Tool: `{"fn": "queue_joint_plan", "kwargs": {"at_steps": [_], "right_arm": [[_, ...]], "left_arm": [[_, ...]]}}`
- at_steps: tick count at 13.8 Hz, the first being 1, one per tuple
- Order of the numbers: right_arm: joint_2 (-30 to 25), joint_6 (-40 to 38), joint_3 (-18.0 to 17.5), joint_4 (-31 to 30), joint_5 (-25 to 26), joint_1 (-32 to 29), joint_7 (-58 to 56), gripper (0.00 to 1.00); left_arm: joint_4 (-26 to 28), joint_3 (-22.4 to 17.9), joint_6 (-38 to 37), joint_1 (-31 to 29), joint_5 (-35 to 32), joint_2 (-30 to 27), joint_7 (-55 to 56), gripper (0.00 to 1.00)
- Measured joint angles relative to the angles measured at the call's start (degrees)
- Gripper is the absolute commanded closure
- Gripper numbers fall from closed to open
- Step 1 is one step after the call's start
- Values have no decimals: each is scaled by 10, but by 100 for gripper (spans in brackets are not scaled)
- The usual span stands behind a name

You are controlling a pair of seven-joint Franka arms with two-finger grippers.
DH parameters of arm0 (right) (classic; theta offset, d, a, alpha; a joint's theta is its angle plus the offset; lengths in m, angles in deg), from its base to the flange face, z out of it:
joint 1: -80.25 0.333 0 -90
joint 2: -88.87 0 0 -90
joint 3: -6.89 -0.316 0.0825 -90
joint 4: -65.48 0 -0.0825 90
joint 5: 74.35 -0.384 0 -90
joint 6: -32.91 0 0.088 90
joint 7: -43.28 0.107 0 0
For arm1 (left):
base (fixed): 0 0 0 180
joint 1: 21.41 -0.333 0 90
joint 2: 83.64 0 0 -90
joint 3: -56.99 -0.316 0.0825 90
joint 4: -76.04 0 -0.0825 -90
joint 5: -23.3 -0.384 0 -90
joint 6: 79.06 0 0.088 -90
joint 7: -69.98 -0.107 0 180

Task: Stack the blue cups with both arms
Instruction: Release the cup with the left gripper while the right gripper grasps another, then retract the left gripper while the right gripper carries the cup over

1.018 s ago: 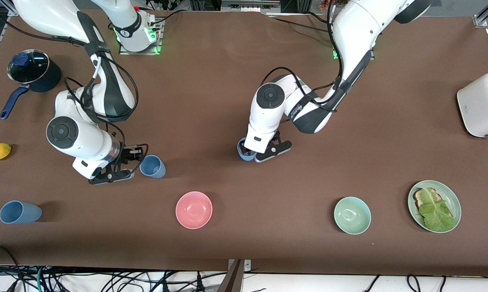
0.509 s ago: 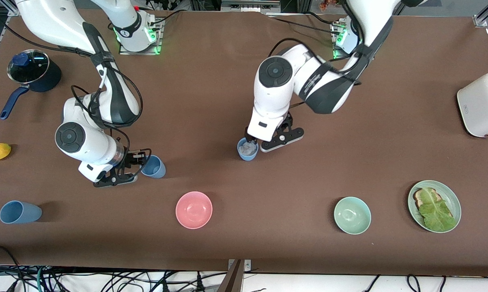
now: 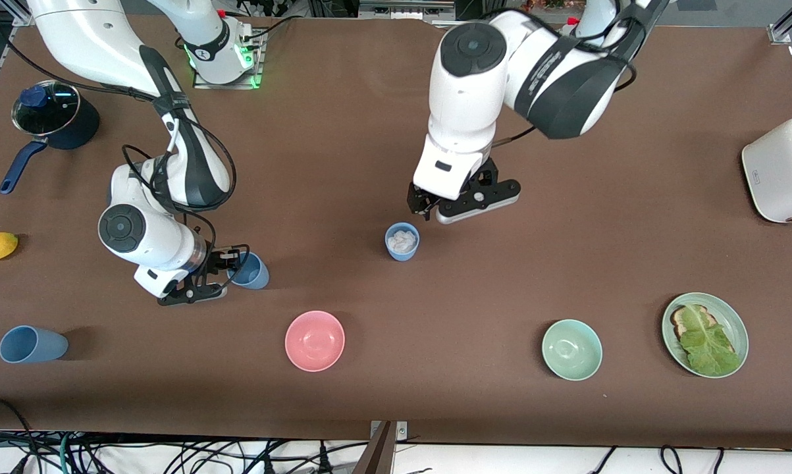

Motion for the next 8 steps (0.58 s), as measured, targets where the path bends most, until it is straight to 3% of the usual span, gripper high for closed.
{"fn": "queue_joint_plan", "kwargs": {"at_steps": [4, 8], "right_arm": [[1, 1, 0, 0, -1, 0, 1, 100], [0, 1, 0, 0, -4, 0, 1, 100]], "left_arm": [[-1, -1, -22, -27, 7, -57, 0, 0], [-1, 2, -26, -38, -13, -75, -6, 0]]}}
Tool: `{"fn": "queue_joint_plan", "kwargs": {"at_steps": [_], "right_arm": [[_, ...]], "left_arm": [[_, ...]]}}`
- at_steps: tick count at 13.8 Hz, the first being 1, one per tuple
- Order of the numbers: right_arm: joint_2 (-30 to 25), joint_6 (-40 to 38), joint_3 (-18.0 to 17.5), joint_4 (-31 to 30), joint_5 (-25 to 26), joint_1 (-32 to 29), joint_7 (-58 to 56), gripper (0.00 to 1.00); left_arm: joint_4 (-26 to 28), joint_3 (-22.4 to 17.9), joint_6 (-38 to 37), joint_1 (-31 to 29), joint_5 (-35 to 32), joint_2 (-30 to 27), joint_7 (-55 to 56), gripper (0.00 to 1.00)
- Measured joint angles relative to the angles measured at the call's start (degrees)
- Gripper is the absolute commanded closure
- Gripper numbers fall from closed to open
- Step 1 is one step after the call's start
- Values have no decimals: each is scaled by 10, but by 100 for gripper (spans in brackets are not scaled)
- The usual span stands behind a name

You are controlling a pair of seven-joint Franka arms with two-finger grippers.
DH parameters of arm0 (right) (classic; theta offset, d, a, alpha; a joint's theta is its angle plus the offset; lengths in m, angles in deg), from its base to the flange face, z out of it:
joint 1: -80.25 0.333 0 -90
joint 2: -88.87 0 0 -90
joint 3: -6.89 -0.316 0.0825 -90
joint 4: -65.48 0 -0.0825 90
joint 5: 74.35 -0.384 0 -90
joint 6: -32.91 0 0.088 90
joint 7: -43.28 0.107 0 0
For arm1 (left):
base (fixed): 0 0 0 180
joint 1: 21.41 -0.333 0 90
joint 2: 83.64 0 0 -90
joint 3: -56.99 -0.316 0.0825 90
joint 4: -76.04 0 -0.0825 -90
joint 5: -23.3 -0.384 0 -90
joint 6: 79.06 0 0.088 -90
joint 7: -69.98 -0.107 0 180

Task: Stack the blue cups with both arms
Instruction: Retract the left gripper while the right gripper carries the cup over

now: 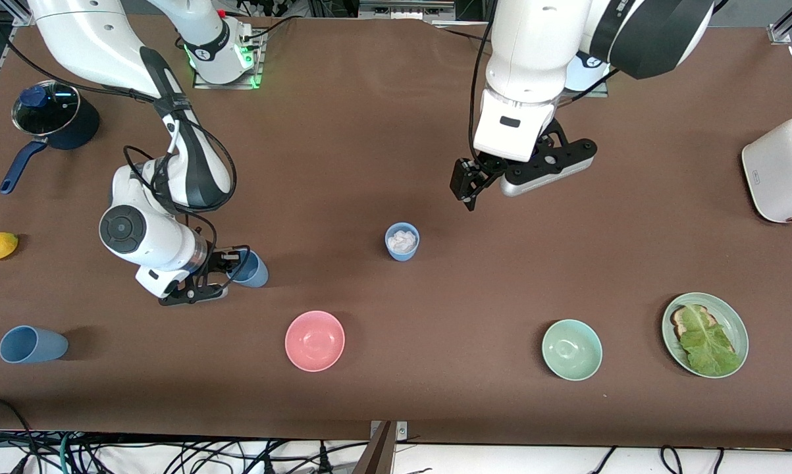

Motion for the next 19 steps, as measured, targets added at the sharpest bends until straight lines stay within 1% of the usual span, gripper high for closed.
{"fn": "queue_joint_plan", "kwargs": {"at_steps": [2, 4, 5, 7, 8, 12, 15, 17, 19], "right_arm": [[-1, 1, 0, 1, 0, 0, 0, 100], [-7, 1, 0, 6, 0, 0, -1, 100], [-16, -3, 0, 7, 0, 1, -2, 100], [-40, -19, -1, 8, 0, 8, -2, 100], [-53, -32, -2, 8, 0, 14, -2, 100], [-102, -116, -5, 21, 0, 62, 47, 100], [-112, -163, -6, 54, 0, 108, 136, 100], [-109, -165, -5, 70, -1, 154, 213, 100], [-93, -165, -4, 95, 0, 194, 282, 100]], "left_arm": [[0, 2, -7, 10, -4, -20, 1, 0], [3, 2, -53, 11, -4, -44, 1, 0], [10, 2, -66, 11, -4, -51, 1, 0], [28, 0, -69, 11, -10, -52, -3, 0], [36, -3, -69, 11, -19, -51, -20, 0], [39, -26, -70, -24, -19, -55, -200, 0], [37, -79, -70, -42, 38, -63, -313, 0], [37, -121, -70, -52, 89, -71, -404, 0], [37, -169, -70, -59, 140, -75, -469, 0]]}}
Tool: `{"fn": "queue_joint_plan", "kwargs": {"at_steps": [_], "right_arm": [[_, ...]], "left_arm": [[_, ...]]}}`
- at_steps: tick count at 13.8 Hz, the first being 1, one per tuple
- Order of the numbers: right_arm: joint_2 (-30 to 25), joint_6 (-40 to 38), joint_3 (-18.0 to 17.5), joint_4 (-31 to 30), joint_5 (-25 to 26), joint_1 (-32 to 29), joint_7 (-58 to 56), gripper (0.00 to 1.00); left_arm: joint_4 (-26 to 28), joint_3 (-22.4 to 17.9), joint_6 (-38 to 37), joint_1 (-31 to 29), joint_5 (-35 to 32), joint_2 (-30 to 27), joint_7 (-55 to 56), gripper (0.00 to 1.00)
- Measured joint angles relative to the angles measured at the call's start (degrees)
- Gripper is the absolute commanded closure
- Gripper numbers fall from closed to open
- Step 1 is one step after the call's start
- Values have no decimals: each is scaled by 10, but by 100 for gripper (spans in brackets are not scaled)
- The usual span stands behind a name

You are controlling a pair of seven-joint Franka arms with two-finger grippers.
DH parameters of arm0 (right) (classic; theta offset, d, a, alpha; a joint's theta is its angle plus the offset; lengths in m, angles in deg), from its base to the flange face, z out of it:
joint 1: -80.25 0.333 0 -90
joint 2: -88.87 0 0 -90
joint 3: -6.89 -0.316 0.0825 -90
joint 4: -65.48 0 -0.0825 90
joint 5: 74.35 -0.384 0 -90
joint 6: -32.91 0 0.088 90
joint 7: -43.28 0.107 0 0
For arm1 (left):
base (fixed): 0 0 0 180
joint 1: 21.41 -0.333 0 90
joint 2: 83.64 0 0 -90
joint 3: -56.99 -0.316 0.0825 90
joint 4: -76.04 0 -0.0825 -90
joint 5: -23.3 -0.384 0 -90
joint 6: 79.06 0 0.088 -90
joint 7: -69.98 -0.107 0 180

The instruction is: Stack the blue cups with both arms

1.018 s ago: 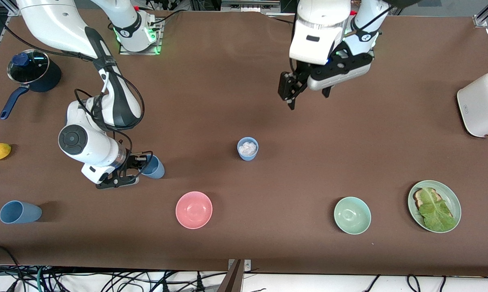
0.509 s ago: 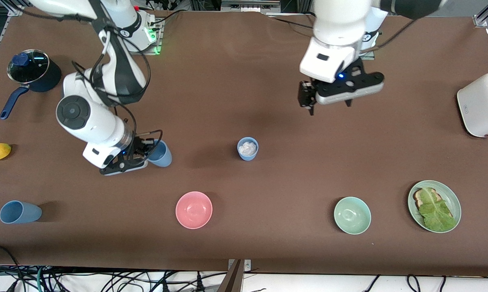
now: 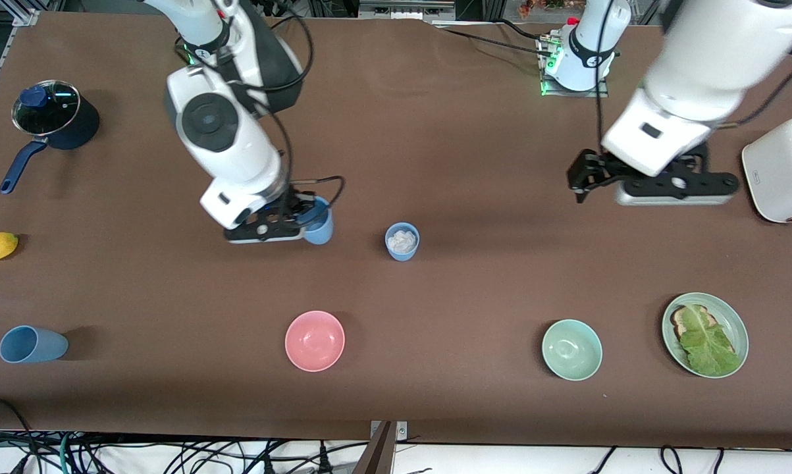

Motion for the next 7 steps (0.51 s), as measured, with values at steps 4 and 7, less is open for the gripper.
{"fn": "queue_joint_plan", "kwargs": {"at_steps": [4, 7], "right_arm": [[55, 0, 12, 82, 0, 43, 92, 100], [78, 1, 20, 108, 0, 67, 144, 100]], "left_arm": [[0, -61, 0, -5, 39, -1, -119, 0], [0, -79, 0, -18, 57, -1, -155, 0]]}}
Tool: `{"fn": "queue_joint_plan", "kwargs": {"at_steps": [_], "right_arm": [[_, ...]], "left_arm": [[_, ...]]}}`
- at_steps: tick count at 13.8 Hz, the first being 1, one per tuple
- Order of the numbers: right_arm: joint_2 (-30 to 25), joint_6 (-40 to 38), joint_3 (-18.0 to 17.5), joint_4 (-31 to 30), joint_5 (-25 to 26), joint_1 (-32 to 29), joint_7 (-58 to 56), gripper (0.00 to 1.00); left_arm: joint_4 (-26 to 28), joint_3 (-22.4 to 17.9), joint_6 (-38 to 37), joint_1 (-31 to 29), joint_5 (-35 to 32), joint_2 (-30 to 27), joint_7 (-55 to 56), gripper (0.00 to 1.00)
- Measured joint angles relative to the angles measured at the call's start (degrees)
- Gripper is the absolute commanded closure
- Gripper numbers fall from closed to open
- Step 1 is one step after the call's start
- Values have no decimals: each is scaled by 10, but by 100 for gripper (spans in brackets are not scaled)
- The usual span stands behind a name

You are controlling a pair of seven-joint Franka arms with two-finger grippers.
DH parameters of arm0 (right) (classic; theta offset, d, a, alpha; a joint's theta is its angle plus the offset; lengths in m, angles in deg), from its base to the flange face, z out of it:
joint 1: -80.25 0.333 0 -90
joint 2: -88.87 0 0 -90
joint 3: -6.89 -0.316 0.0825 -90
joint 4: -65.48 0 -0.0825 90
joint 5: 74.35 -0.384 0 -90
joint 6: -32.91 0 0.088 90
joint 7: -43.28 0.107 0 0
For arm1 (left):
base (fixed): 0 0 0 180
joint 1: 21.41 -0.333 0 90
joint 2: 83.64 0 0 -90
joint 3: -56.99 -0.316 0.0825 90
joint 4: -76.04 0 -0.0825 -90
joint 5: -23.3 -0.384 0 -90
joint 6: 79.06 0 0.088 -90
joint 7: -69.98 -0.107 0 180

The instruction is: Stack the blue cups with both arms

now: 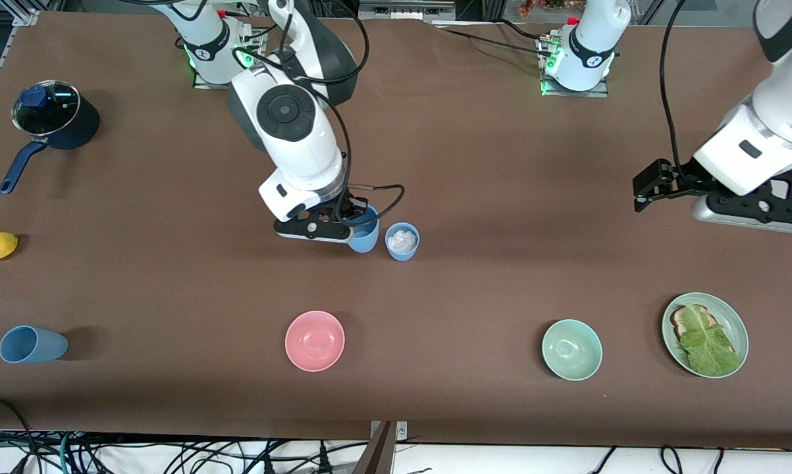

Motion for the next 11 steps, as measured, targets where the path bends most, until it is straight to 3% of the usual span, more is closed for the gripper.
{"fn": "queue_joint_plan", "kwargs": {"at_steps": [3, 8, 11], "right_arm": [[13, 6, 2, 12, 0, 23, 36, 100], [24, 23, 11, 15, -1, 53, 72, 100], [38, 41, 12, 15, -1, 59, 84, 100]], "left_arm": [[0, -28, 0, -9, 14, 0, -12, 0], [-1, -41, 0, -12, 22, -10, -7, 0], [-1, -99, -4, -16, 84, -23, -9, 0]]}}
